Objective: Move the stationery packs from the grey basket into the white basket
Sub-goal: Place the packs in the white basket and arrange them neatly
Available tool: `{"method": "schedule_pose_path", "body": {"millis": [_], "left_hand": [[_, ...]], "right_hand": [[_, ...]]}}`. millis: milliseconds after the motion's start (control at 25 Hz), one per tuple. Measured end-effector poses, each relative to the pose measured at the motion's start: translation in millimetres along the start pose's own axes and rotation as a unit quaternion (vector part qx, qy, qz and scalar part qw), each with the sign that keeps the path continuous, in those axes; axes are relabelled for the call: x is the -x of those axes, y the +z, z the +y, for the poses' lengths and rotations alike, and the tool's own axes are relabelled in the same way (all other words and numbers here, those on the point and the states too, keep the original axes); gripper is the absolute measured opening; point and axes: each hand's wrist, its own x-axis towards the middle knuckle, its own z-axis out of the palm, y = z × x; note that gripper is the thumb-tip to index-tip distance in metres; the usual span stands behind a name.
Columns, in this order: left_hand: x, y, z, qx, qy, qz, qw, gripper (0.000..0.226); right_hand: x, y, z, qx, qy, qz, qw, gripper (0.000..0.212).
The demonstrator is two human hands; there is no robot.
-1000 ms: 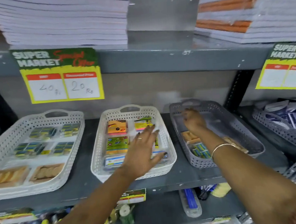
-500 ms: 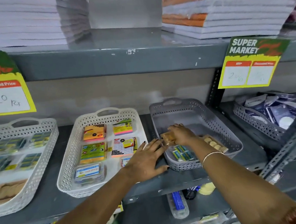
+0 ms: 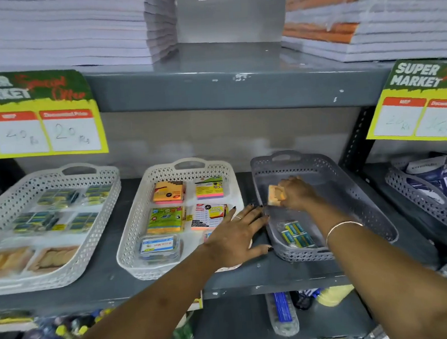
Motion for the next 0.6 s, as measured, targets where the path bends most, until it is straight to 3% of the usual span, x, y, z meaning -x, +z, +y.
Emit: {"method": "schedule_pose_path", "body": {"millis": [160,400,600], "left_hand": [[41.3,-22.9,-47.6,-0.028,-0.058,0.035,0.997,0.068],[190.3,-53.5,-180.3,-0.035,-0.144,0.118,0.982,0.075],[328.4,-51.1,-284.1,-0.063,-0.231,0.043,0.97,0.078]], "right_hand": [[9.0,-34.2,-33.7,-0.03,0.006,0.047,0.998,0.059],[18.1,-70.3,-194.3,-0.031,-0.041,0.11,0.993,0.048],[40.2,-69.4,-377.1,-0.086,-0.148,0.129,0.977,0.043]]}}
